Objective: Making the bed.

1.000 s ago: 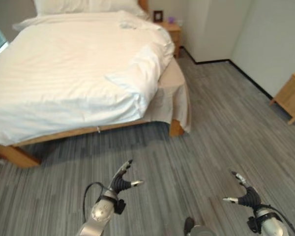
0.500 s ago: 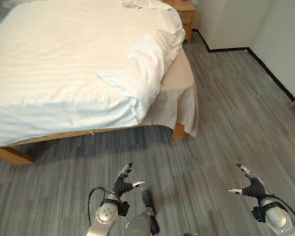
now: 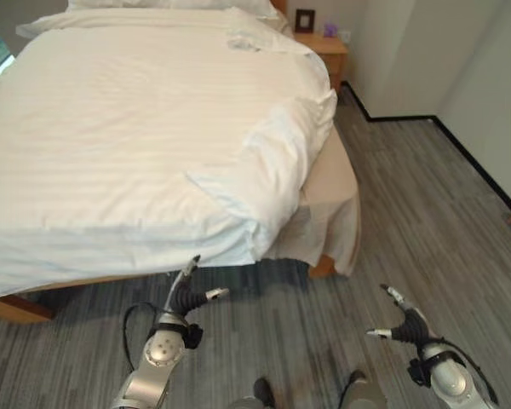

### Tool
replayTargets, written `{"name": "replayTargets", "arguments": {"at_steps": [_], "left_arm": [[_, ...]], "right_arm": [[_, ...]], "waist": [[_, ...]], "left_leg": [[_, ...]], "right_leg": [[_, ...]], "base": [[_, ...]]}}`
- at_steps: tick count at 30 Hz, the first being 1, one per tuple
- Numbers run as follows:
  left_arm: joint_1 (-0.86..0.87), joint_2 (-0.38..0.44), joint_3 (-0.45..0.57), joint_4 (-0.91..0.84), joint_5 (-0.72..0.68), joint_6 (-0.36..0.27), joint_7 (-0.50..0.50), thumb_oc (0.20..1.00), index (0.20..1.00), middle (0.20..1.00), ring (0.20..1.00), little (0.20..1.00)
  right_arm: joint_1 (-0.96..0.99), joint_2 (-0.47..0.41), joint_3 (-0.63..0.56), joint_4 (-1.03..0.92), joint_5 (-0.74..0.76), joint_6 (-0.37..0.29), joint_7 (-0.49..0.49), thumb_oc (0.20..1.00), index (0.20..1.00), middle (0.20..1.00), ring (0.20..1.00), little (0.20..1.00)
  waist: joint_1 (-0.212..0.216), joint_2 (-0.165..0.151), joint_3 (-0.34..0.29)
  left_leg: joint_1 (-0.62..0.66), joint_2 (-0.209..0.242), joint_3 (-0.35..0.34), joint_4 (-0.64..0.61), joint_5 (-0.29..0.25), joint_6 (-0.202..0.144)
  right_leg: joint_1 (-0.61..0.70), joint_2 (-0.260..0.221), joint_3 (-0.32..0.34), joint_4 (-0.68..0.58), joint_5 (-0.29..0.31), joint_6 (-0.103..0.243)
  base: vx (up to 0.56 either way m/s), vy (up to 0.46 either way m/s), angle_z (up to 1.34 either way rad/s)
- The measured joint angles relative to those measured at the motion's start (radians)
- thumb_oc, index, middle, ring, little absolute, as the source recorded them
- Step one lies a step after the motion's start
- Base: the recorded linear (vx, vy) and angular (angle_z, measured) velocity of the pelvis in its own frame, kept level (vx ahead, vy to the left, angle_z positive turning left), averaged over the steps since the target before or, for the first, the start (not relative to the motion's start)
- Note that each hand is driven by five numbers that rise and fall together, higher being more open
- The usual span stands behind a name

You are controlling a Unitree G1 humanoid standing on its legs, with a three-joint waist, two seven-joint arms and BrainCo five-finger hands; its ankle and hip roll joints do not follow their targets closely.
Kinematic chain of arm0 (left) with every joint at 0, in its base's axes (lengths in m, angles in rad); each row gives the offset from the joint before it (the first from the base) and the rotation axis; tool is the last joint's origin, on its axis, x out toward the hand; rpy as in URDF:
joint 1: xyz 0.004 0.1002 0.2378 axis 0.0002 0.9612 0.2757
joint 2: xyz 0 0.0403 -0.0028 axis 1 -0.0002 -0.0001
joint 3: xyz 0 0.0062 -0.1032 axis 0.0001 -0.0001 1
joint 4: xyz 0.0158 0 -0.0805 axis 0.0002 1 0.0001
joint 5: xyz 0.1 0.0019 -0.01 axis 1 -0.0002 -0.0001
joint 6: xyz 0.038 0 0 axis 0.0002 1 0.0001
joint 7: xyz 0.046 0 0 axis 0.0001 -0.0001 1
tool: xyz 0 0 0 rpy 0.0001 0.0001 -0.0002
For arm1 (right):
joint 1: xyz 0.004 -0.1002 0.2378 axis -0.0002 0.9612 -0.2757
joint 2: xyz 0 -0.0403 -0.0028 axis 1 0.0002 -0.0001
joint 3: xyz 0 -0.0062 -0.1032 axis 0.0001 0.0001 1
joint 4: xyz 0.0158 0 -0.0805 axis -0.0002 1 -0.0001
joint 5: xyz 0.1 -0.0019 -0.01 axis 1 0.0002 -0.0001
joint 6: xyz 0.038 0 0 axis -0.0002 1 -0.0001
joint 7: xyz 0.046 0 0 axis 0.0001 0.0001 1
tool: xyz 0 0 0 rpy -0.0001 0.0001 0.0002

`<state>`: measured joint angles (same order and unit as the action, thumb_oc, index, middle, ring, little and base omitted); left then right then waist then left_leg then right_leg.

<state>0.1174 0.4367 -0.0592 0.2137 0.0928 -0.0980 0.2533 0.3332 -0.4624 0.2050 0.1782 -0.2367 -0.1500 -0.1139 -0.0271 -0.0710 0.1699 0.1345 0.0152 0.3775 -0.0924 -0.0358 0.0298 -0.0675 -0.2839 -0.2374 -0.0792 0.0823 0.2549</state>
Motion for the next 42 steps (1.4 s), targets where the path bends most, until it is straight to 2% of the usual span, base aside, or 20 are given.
{"name": "replayTargets", "arguments": {"at_steps": [2, 4, 6, 7, 8, 9, 10, 11, 14, 16, 17, 18, 21, 27, 30, 33, 36, 39, 40, 42], "left_arm": [[-0.066, 0.001, 0.031, 0.073, 0.066, 0.005, 0.081, 1.000, 1.000, 1.000, 1.000, 1.000], [-0.098, 0.014, 0.056, 0.138, 0.124, 0.028, 0.156, 1.000, 1.000, 1.000, 1.000, 1.000], [-0.116, 0.056, 0.057, 0.171, 0.174, 0.036, 0.198, 1.000, 1.000, 1.000, 1.000, 1.000], [-0.123, 0.045, 0.063, 0.220, 0.198, 0.057, 0.229, 1.000, 1.000, 1.000, 1.000, 1.000], [-0.183, 0.045, 0.046, 0.308, 0.206, 0.068, 0.251, 1.000, 1.000, 1.000, 1.000, 1.000], [-0.240, 0.036, 0.044, 0.357, 0.204, 0.087, 0.258, 1.000, 1.000, 1.000, 1.000, 1.000], [-0.289, 0.033, 0.039, 0.374, 0.204, 0.100, 0.267, 1.000, 1.000, 1.000, 1.000, 1.000], [-0.319, 0.039, 0.016, 0.396, 0.203, 0.103, 0.281, 1.000, 1.000, 1.000, 1.000, 1.000], [-0.390, 0.048, 0.018, 0.476, 0.203, 0.113, 0.290, 1.000, 1.000, 1.000, 1.000, 1.000], [-0.422, 0.077, 0.013, 0.513, 0.208, 0.129, 0.296, 1.000, 1.000, 1.000, 1.000, 1.000], [-0.455, 0.111, -0.011, 0.577, 0.235, 0.150, 0.298, 1.000, 1.000, 1.000, 1.000, 1.000], [-0.476, 0.136, -0.012, 0.591, 0.238, 0.168, 0.300, 1.000, 1.000, 1.000, 1.000, 1.000], [-0.507, 0.176, -0.012, 0.647, 0.241, 0.171, 0.310, 1.000, 1.000, 1.000, 1.000, 1.000], [-0.540, 0.268, -0.031, 0.759, 0.282, 0.195, 0.309, 1.000, 1.000, 1.000, 1.000, 1.000], [-0.655, 0.371, -0.085, 0.821, 0.325, 0.216, 0.307, 1.000, 1.000, 1.000, 1.000, 1.000], [-0.701, 0.434, -0.094, 0.824, 0.373, 0.223, 0.309, 1.000, 1.000, 1.000, 1.000, 1.000], [-0.728, 0.450, -0.118, 0.863, 0.401, 0.238, 0.310, 1.000, 1.000, 1.000, 1.000, 1.000], [-0.772, 0.425, -0.191, 0.996, 0.412, 0.240, 0.282, 1.000, 1.000, 1.000, 1.000, 1.000], [-0.790, 0.420, -0.214, 1.012, 0.423, 0.239, 0.279, 1.000, 1.000, 1.000, 1.000, 1.000], [-0.823, 0.403, -0.230, 1.017, 0.424, 0.238, 0.264, 1.000, 1.000, 1.000, 1.000, 1.000]], "right_arm": [[0.037, 0.017, 0.000, 0.039, 0.000, 0.007, -0.002, 1.000, 1.000, 1.000, 1.000, 1.000], [0.071, 0.018, 0.003, 0.043, 0.002, 0.007, 0.003, 1.000, 1.000, 1.000, 1.000, 1.000], [0.110, 0.016, 0.010, 0.051, 0.003, -0.004, 0.012, 1.000, 1.000, 1.000, 1.000, 1.000], [0.119, -0.009, 0.007, 0.070, 0.011, -0.004, 0.022, 1.000, 1.000, 1.000, 1.000, 1.000], [0.124, -0.029, 0.009, 0.076, 0.023, -0.004, 0.039, 1.000, 1.000, 1.000, 1.000, 1.000], [0.133, -0.054, 0.008, 0.058, 0.024, -0.007, 0.051, 1.000, 1.000, 1.000, 1.000, 1.000], [0.140, -0.112, 0.008, 0.022, 0.045, -0.016, 0.064, 1.000, 1.000, 1.000, 1.000, 1.000], [0.127, -0.168, 0.000, -0.002, 0.060, -0.017, 0.072, 1.000, 1.000, 1.000, 1.000, 1.000], [0.074, -0.207, -0.019, -0.026, 0.065, -0.016, 0.078, 1.000, 1.000, 1.000, 1.000, 1.000], [0.040, -0.205, -0.028, -0.049, 0.090, -0.021, 0.095, 1.000, 1.000, 1.000, 1.000, 1.000], [0.038, -0.205, -0.026, -0.044, 0.099, -0.040, 0.114, 1.000, 1.000, 1.000, 1.000, 1.000], [0.049, -0.205, -0.018, -0.039, 0.099, -0.041, 0.124, 1.000, 1.000, 1.000, 1.000, 1.000], [0.083, -0.218, -0.008, -0.027, 0.098, -0.041, 0.144, 1.000, 1.000, 1.000, 1.000, 1.000], [0.156, -0.204, -0.068, -0.047, 0.109, -0.058, 0.156, 1.000, 1.000, 1.000, 1.000, 1.000], [0.147, -0.186, -0.011, -0.086, 0.128, -0.061, 0.173, 1.000, 1.000, 1.000, 1.000, 1.000], [0.121, -0.202, 0.020, -0.262, 0.126, -0.073, 0.204, 1.000, 1.000, 1.000, 1.000, 1.000], [0.071, -0.305, 0.046, -0.517, 0.104, -0.150, 0.210, 1.000, 1.000, 1.000, 1.000, 1.000], [-0.201, -0.529, 0.206, -0.751, -0.165, -0.212, 0.131, 1.000, 1.000, 1.000, 1.000, 1.000], [-0.302, -0.558, 0.319, -0.823, -0.218, -0.244, 0.114, 1.000, 1.000, 1.000, 1.000, 1.000], [-0.372, -0.563, 0.403, -0.893, -0.245, -0.296, 0.116, 1.000, 1.000, 1.000, 1.000, 1.000]], "waist": [[-0.001, -0.018, -0.017], [-0.025, -0.011, -0.049], [-0.045, -0.038, -0.068], [-0.050, -0.003, -0.078], [-0.053, 0.012, -0.073], [-0.054, 0.012, -0.069], [-0.050, 0.012, -0.044], [-0.041, 0.018, -0.016], [-0.055, 0.001, 0.016], [-0.054, 0.012, 0.030], [-0.055, 0.018, 0.031], [-0.057, 0.024, 0.034], [-0.065, 0.030, 0.046], [-0.113, 0.052, 0.043], [-0.110, 0.010, 0.037], [-0.108, -0.001, 0.031], [-0.104, 0.005, 0.028], [-0.110, 0.026, 0.042], [-0.103, 0.009, 0.032], [-0.102, -0.003, 0.029]], "left_leg": [[0.025, 0.010, -0.001, -0.005, -0.022, -0.025], [0.045, 0.047, -0.017, -0.006, -0.029, -0.061], [0.091, 0.071, -0.039, -0.007, -0.028, -0.119], [0.128, 0.131, -0.052, 0.010, -0.024, -0.172], [0.000, 0.203, -0.069, 0.254, -0.054, -0.204], [-0.119, 0.250, -0.100, 0.443, -0.041, -0.203], [-0.192, 0.299, -0.134, 0.595, 0.021, -0.223], [-0.237, 0.326, -0.141, 0.671, 0.024, -0.229], [-0.228, 0.280, -0.097, 0.490, 0.019, -0.237], [-0.195, 0.210, -0.092, 0.267, 0.022, -0.233], [-0.153, 0.178, -0.063, 0.057, 0.049, -0.212], [-0.154, 0.185, -0.056, -0.009, 0.075, -0.220], [-0.168, 0.214, -0.063, -0.009, 0.128, -0.231], [-0.051, 0.242, 0.003, -0.009, 0.136, -0.225], [-0.043, 0.186, 0.019, -0.009, 0.123, -0.188], [-0.041, 0.139, 0.030, -0.009, 0.097, -0.141], [-0.044, 0.124, 0.057, -0.009, 0.090, -0.107], [-0.039, 0.127, 0.075, -0.009, 0.081, -0.058], [-0.044, 0.119, 0.059, -0.009, 0.073, -0.058], [-0.079, 0.111, 0.027, -0.008, 0.090, -0.056]], "right_leg": [[-0.041, -0.027, -0.022, -0.029, 0.075, -0.004], [-0.038, -0.020, -0.021, -0.024, 0.083, -0.015], [0.034, 0.001, -0.027, -0.024, 0.080, -0.018], [0.075, 0.058, -0.034, -0.013, 0.116, -0.059], [0.090, 0.101, -0.033, -0.004, 0.076, -0.100], [0.087, 0.113, -0.038, 0.003, 0.053, -0.127], [0.094, 0.135, -0.059, 0.018, 0.054, -0.164], [0.111, 0.151, -0.067, 0.013, 0.044, -0.189], [0.124, 0.161, -0.071, -0.007, 0.022, -0.218], [0.123, 0.186, -0.042, -0.025, 0.012, -0.214], [0.116, 0.203, -0.031, -0.026, -0.007, -0.194], [0.115, 0.230, -0.034, -0.026, -0.015, -0.205], [0.126, 0.273, -0.031, -0.026, -0.024, -0.225], [0.166, 0.305, -0.034, -0.021, -0.031, -0.235], [0.162, 0.252, -0.022, -0.020, -0.010, -0.202], [0.158, 0.207, -0.001, -0.018, 0.009, -0.171], [0.100, 0.178, 0.028, 0.065, 0.011, -0.147], [-0.061, 0.146, 0.046, 0.334, 0.000, -0.105], [-0.064, 0.145, 0.058, 0.266, -0.019, -0.080], [-0.081, 0.151, 0.105, 0.153, -0.020, -0.076]], "base": [[0.41, -0.288, 0.05], [0.31, -0.253, 0.19], [0.30, -0.373, 0.37], [0.18, -0.570, 0.45], [0.13, -0.582, 0.58], [0.06, -0.342, 0.62], [0.12, -0.252, 0.41], [0.17, -0.141, 0.26], [0.14, 0.005, 0.04], [0.35, 0.138, -0.43], [0.17, 0.101, -0.34], [0.08, 0.053, -0.34], [0.20, 0.145, -0.20], [0.26, 0.146, -0.06], [0.17, 0.176, -0.04], [0.08, 0.179, -0.07], [0.02, 0.258, -0.22], [0.10, 0.066, -0.19], [0.16, -0.056, 0.17], [0.14, -0.048, 0.51]]}}
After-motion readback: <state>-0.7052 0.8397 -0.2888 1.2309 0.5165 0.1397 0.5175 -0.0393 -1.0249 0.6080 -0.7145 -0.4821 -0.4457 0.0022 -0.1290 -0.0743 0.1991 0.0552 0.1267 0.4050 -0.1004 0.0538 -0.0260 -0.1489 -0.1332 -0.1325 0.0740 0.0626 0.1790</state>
